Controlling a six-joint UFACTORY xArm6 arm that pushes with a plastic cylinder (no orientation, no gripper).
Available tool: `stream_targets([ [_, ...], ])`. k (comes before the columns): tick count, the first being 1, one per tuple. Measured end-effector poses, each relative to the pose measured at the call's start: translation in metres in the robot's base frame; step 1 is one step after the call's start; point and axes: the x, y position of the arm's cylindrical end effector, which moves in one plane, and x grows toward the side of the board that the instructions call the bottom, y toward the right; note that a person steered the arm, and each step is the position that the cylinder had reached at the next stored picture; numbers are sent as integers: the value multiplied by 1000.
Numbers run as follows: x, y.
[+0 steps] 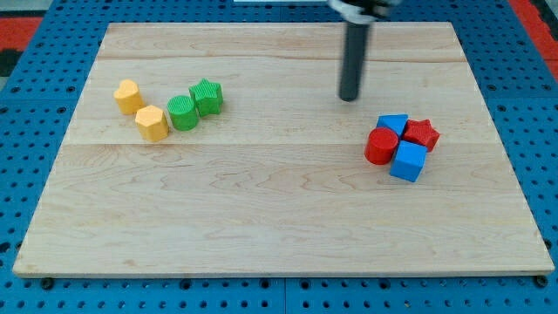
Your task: Place the blue triangle right to the green circle
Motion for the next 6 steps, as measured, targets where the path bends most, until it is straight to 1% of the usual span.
stream_targets([
  [1, 23, 80],
  [2, 38, 106],
  [3, 67, 87],
  [4, 63, 40],
  [5, 46, 42],
  [6, 36, 17],
])
